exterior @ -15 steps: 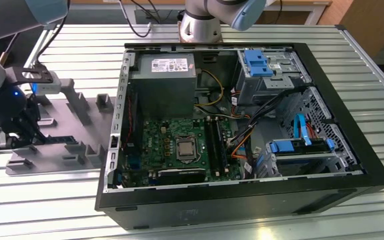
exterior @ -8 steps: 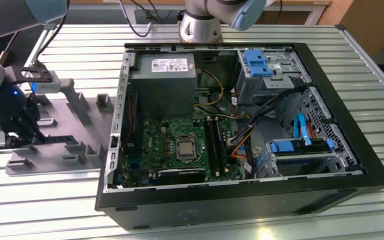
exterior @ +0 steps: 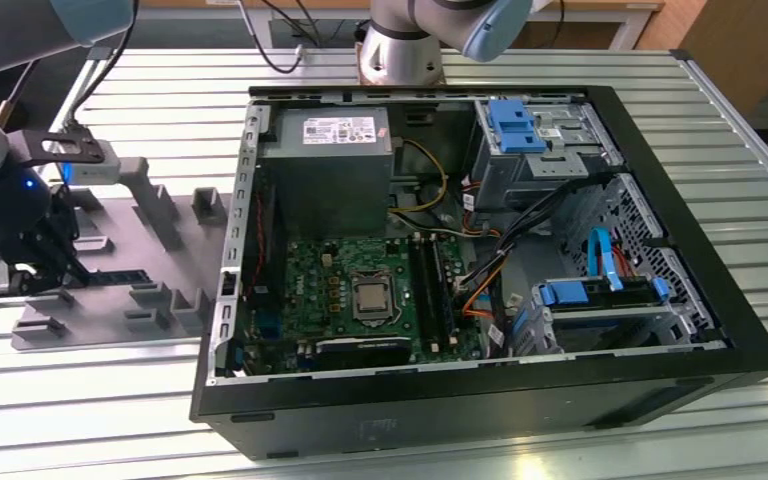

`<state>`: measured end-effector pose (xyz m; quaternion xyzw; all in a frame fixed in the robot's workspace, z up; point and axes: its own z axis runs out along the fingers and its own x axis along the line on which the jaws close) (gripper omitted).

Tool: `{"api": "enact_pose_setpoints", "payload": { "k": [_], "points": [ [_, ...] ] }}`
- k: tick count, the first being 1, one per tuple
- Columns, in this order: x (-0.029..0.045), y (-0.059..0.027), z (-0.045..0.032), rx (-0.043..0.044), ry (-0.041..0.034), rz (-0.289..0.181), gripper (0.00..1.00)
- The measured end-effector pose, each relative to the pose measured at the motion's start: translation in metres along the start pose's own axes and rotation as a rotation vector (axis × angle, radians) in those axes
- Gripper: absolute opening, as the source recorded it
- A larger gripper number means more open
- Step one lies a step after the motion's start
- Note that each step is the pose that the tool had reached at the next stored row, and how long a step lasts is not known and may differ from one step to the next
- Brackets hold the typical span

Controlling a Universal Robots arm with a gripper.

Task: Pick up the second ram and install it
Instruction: 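Pick up the second ram and move it above second insertion slot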

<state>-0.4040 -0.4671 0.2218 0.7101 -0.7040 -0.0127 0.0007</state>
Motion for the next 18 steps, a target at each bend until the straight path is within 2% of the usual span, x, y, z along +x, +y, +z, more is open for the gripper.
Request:
{"api": "enact_pose_setpoints", "payload": {
  "k": [18],
  "points": [
    [-0.0002, 0.0001, -0.0068, 0.0000, 0.0000, 0.000, 0.14]
  ]
}}
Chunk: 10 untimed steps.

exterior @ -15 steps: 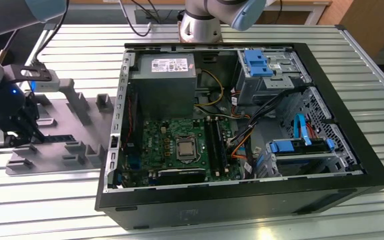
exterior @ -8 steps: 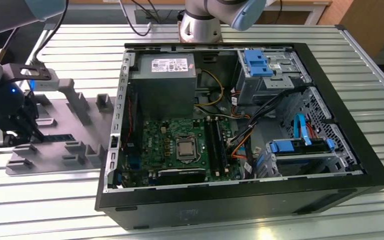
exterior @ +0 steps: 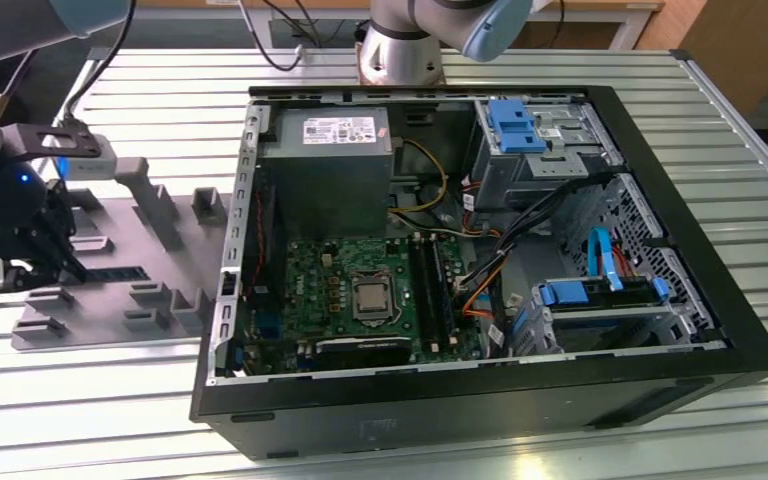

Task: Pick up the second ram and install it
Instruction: 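Pick up the second ram and move it above second insertion slot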

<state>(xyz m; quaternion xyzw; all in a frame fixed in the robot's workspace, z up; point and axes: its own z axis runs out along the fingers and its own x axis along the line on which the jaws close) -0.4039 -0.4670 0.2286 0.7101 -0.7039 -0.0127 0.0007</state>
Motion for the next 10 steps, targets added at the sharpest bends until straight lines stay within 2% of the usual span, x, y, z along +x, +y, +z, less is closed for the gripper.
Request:
{"api": "enact_pose_setpoints", "payload": {
  "k": [4, 10],
  "points": [
    [-0.0001, 0.0001, -0.0025, -0.0001, 0.0001, 0.000, 0.14],
    [-0.0007, 0.0002, -0.0105, -0.0001, 0.0001, 0.000, 0.14]
  ]
}}
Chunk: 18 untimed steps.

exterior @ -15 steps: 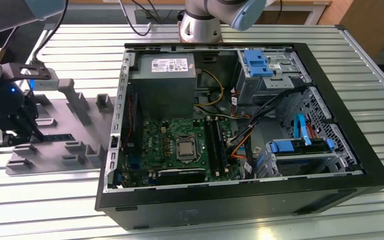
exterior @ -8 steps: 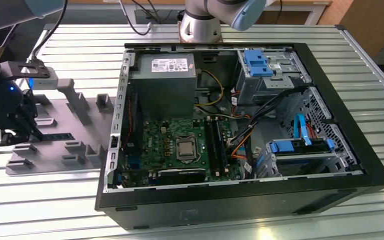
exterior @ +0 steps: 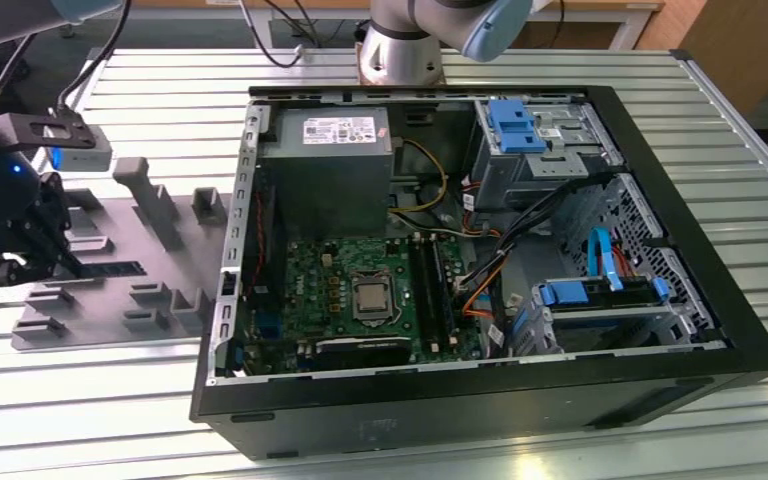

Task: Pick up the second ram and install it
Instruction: 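Pick up the second ram and move it above second insertion slot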

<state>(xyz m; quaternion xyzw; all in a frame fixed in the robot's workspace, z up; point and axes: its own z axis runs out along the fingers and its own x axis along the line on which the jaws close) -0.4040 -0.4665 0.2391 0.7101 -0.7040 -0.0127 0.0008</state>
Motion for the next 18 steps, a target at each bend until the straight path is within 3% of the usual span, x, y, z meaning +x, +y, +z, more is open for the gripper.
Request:
{"api": "enact_pose_setpoints", "payload": {
  "k": [18],
  "points": [
    [-0.0009, 0.0004, -0.0207, 0.0000, -0.0001, 0.000, 0.14]
  ]
}}
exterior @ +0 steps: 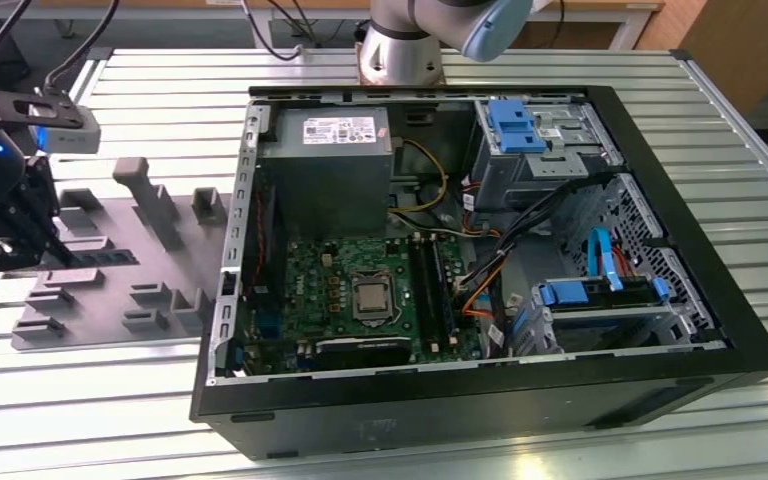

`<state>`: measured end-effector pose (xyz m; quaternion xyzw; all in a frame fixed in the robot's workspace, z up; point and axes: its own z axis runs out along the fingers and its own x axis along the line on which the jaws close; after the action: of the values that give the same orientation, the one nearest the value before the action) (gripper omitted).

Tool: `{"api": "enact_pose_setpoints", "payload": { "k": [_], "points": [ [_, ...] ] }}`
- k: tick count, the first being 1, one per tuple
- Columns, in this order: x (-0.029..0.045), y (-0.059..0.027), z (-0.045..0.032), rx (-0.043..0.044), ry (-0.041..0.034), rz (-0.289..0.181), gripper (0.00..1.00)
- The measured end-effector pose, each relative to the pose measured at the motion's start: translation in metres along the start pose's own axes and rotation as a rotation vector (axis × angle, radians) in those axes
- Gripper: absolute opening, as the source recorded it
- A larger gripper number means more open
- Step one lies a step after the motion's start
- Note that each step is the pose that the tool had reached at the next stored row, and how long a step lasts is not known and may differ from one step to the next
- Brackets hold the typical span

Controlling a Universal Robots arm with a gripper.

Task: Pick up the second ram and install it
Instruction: 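Pick up the second ram and move it above second insertion slot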

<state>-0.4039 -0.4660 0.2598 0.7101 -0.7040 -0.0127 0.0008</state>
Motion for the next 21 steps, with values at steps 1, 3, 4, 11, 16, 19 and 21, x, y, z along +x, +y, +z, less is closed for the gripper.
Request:
{"api": "enact_pose_setpoints", "payload": {
  "k": [1, 3, 4, 11, 16, 19, 21],
  "points": [
    [-0.0001, 0.0000, -0.0011, 0.0001, 0.0000, 0.000, 0.14],
    [-0.0002, 0.0001, -0.0035, -0.0001, 0.0001, 0.000, 0.14],
    [-0.0002, 0.0001, -0.0046, 0.0000, 0.0000, 0.000, 0.14],
    [-0.0004, 0.0002, -0.0127, 0.0000, 0.0000, 0.000, 0.14],
    [-0.0006, 0.0004, -0.0185, 0.0000, 0.0000, 0.000, 0.14],
    [-0.0007, 0.0004, -0.0217, 0.0000, 0.0000, 0.000, 0.14],
    [-0.0008, 0.0005, -0.0239, 0.0000, 0.0000, 0.000, 0.14]
  ]
}}
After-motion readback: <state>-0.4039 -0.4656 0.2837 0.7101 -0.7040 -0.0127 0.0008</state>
